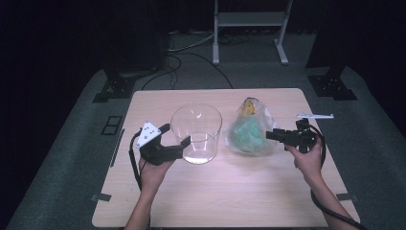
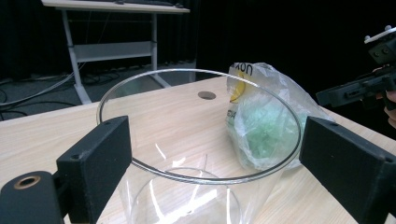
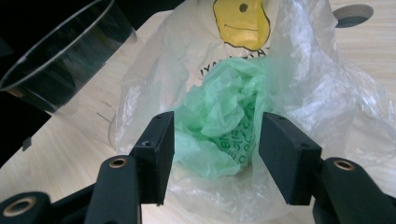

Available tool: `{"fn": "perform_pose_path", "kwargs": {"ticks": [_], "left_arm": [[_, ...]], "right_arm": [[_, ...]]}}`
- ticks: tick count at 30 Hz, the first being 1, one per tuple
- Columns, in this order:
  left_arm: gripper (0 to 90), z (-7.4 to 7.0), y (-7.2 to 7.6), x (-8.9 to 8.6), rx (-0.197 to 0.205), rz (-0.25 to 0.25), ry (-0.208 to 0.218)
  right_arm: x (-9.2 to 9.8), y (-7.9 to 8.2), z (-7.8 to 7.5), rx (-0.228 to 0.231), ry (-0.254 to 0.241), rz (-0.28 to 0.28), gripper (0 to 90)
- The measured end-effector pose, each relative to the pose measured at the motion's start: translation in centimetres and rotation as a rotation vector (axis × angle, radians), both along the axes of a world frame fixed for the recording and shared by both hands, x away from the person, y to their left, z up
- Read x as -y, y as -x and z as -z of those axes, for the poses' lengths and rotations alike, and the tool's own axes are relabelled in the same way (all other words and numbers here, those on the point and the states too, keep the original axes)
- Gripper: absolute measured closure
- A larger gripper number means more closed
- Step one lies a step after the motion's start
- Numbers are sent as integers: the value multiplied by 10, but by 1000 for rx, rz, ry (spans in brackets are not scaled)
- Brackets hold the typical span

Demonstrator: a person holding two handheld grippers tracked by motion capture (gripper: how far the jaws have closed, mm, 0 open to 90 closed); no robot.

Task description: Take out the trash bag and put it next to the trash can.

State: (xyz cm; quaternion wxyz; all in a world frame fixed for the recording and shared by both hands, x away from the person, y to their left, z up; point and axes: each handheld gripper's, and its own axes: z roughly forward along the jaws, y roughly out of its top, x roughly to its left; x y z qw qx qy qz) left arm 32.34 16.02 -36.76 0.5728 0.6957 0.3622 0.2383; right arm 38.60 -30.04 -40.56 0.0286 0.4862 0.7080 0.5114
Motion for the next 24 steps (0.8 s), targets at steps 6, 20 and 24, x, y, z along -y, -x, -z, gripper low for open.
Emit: {"fn": "perform_pose_path", "kwargs": {"ticks": [6,20,24], "left_arm": [[82,0,0,0,-1,-1,3],[82,0,0,0,-2,-1,2],[82,0,1,0,-1,-2,3]], "right_arm": [[4,6,5,-7,-17,5,450],[13,19,12,0,-22,21,446],[14,25,12,12,-22,21,443]]}}
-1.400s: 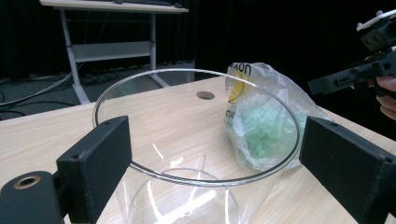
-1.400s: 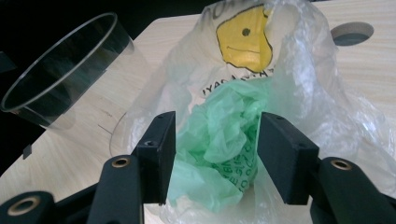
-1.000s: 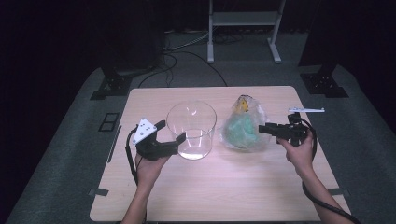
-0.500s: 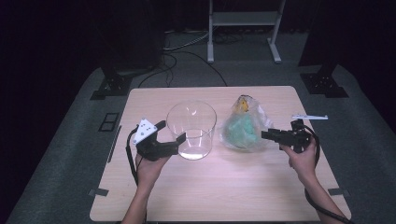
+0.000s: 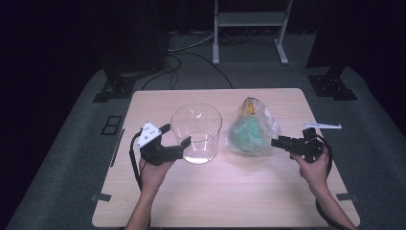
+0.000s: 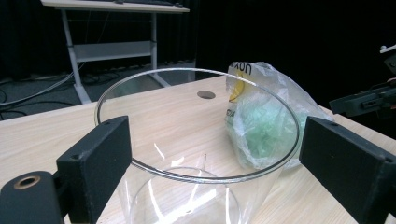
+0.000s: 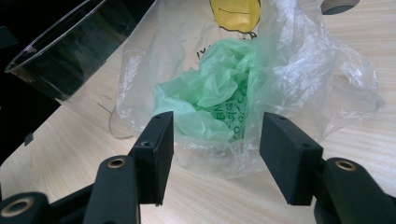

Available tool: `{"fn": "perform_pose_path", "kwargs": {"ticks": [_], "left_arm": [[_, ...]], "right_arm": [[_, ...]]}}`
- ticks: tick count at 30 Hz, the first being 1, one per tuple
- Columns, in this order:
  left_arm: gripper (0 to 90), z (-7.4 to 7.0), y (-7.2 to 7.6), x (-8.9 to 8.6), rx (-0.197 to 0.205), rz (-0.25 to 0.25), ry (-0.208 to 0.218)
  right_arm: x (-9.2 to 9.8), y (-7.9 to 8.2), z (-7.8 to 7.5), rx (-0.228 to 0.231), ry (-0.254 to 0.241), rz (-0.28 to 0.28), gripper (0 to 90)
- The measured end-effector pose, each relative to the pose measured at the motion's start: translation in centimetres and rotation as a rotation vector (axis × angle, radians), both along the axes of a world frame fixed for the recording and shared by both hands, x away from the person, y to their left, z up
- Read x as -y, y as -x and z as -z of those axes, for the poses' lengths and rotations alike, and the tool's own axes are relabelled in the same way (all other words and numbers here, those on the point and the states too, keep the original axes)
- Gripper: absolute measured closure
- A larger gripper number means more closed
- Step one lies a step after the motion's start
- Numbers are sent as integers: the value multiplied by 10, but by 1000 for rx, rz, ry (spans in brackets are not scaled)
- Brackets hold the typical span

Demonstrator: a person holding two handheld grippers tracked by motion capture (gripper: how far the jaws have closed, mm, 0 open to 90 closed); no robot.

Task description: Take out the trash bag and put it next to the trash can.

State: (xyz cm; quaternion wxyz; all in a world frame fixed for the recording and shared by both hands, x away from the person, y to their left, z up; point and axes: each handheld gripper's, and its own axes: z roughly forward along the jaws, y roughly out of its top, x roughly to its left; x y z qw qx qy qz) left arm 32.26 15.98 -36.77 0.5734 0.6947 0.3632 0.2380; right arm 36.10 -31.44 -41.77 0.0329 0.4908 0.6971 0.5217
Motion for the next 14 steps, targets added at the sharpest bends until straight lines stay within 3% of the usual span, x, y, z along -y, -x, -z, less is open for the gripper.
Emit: {"fn": "perform_pose_path", "kwargs": {"ticks": [7,14], "left_arm": [[82,0,0,0,0,0,-1],[82,0,-1,1,3,1,-1]], "right_arm": [[2,9,5,9,6,1,441],[11,13,18,-10,-46,22,440]]}}
